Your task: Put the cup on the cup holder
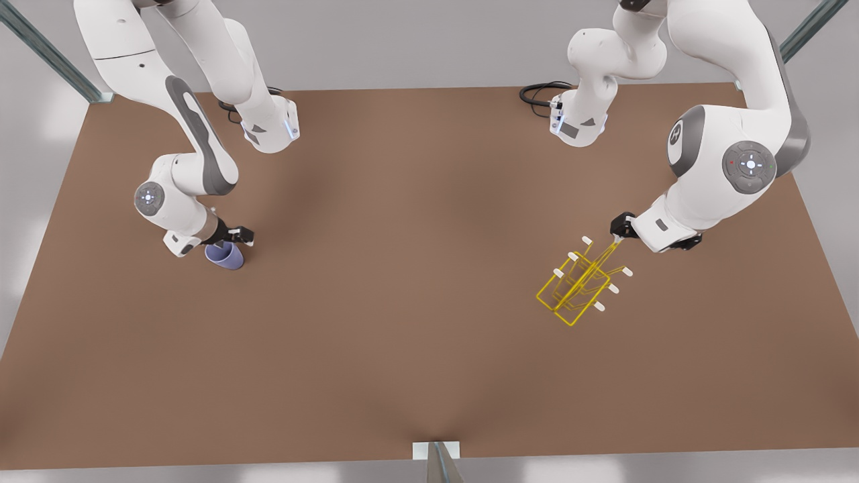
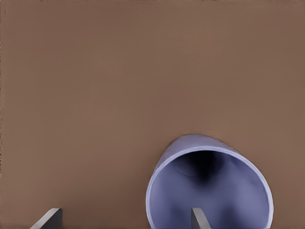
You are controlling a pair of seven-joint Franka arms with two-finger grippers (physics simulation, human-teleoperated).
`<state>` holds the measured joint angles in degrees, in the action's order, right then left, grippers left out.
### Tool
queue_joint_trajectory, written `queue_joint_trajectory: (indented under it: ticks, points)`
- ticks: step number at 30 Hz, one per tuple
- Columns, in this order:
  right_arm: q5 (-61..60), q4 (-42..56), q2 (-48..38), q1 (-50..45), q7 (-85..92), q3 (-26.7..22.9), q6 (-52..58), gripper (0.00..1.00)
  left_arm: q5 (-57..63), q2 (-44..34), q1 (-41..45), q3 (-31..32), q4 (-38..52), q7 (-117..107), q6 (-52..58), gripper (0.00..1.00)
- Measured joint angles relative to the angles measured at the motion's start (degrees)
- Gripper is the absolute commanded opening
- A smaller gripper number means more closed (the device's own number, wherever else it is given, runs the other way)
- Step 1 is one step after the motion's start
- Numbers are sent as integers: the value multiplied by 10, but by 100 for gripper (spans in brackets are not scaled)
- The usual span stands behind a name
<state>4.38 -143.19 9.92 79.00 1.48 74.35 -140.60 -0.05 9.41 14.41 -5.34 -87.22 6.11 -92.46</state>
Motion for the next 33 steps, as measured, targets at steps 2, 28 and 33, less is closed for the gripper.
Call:
queue_joint_trajectory:
  ticks: [2,28,33]
  points:
    - [0,0,0,-2,3,-1,-4,100,0,0,0,0,0,0,0,100]
    - [53,97,42,-314,17,-319,88,100,0,0,2,0,0,2,3,100]
    - [54,108,73,-321,18,-328,90,100,0,0,3,0,0,2,5,100]
